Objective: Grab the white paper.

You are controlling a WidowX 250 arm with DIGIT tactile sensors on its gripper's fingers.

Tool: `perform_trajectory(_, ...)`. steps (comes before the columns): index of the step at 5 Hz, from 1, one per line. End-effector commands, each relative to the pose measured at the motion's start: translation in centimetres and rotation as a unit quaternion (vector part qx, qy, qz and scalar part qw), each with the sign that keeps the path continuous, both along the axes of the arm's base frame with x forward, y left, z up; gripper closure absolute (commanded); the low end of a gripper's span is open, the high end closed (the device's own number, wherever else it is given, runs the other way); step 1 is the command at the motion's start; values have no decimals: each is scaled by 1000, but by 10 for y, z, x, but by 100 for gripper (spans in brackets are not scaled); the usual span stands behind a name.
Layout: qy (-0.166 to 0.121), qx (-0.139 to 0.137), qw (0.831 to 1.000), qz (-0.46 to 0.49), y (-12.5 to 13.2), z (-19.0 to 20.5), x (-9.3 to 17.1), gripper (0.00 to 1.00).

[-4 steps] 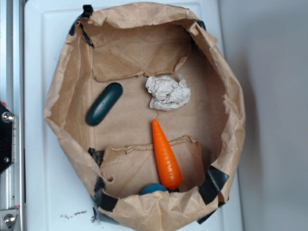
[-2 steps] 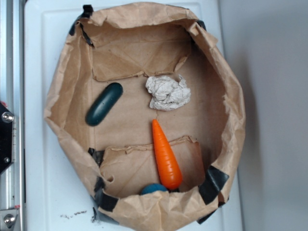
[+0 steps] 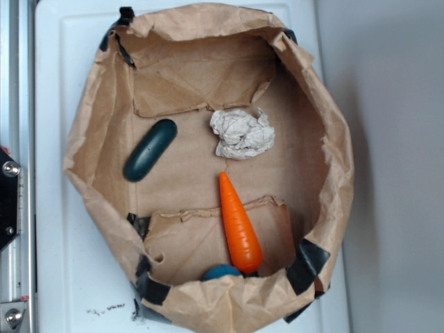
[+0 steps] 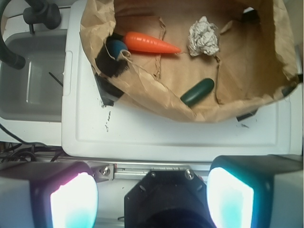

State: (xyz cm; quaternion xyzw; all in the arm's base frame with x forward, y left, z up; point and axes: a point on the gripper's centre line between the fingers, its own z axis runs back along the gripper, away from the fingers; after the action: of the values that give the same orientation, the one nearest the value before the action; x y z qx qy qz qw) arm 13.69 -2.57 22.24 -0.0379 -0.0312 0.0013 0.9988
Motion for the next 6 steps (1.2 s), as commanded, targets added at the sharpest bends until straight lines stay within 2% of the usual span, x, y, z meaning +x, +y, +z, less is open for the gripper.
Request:
perform_trajectory(1, -54, -11, 998, -17, 4, 18, 28, 0)
perform_trajectory(2, -58, -1, 998, -11, 0, 25, 52, 0)
perform_trajectory(4, -53, 40, 997, -39, 9, -8, 95, 0)
perform_trajectory(5, -60, 49, 994, -82, 18, -34, 113, 0)
perform_trajectory(6, -46, 41, 993, -98, 36, -53, 129, 0)
